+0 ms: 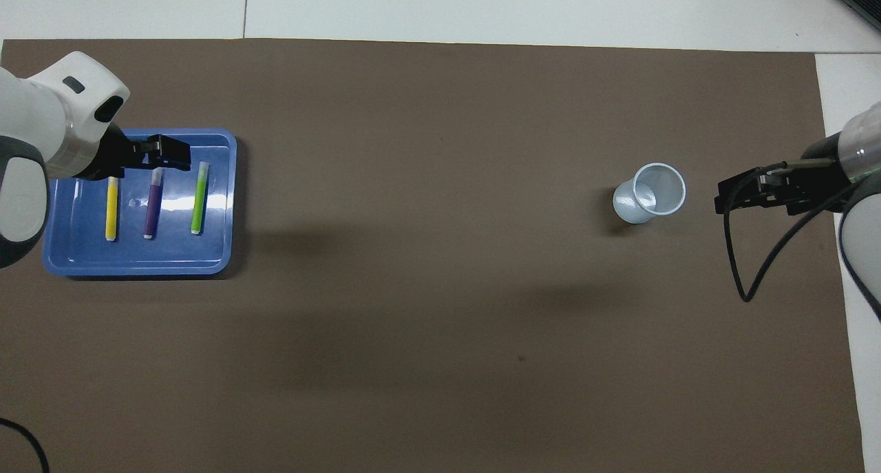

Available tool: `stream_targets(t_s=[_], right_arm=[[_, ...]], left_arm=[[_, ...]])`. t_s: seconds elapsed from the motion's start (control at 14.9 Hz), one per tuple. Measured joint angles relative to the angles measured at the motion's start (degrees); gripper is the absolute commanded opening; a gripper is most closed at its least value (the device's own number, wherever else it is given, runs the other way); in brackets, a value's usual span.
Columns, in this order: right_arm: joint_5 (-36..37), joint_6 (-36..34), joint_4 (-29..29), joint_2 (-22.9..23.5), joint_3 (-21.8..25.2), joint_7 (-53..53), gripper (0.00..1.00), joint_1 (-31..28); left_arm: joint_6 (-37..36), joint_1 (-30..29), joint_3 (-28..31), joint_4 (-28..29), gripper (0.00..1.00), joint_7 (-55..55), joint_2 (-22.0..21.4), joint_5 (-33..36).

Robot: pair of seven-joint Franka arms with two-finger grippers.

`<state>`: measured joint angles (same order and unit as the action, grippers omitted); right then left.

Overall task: Transfer and insert pens with both arms
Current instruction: 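Lower the left gripper over the green pen in the blue tray, then grasp the green pen with the left gripper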

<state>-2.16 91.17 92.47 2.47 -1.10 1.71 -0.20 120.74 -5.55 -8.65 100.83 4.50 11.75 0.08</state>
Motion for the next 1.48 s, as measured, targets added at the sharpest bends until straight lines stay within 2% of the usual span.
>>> stream_targets(t_s=[0.27, 0.61, 0.94, 1.48], right_arm=[[0.0, 0.0, 0.1, -0.8, -0.3, 0.0, 1.00, 0.4], [0.0, -0.6, 1.0, -1.3, -0.4, -0.1, 1.00, 0.6], [0.0, -1.3, 1.1, -1.8, -0.4, -0.1, 1.00, 2.0], [0.0, -1.3, 2.2, -2.2, -0.4, -0.1, 1.00, 2.0]], left_arm=[[4.9, -0.9, 0.0, 0.1, 1.00, -0.9, 4.7, 0.0], [6.7, -0.9, 0.0, 0.5, 1.00, -0.9, 8.3, 0.0], [11.3, -0.9, 0.0, 5.5, 1.00, -0.9, 8.9, 0.0], [13.7, -0.9, 0.0, 9.5, 1.00, -2.3, 8.8, 0.0]])
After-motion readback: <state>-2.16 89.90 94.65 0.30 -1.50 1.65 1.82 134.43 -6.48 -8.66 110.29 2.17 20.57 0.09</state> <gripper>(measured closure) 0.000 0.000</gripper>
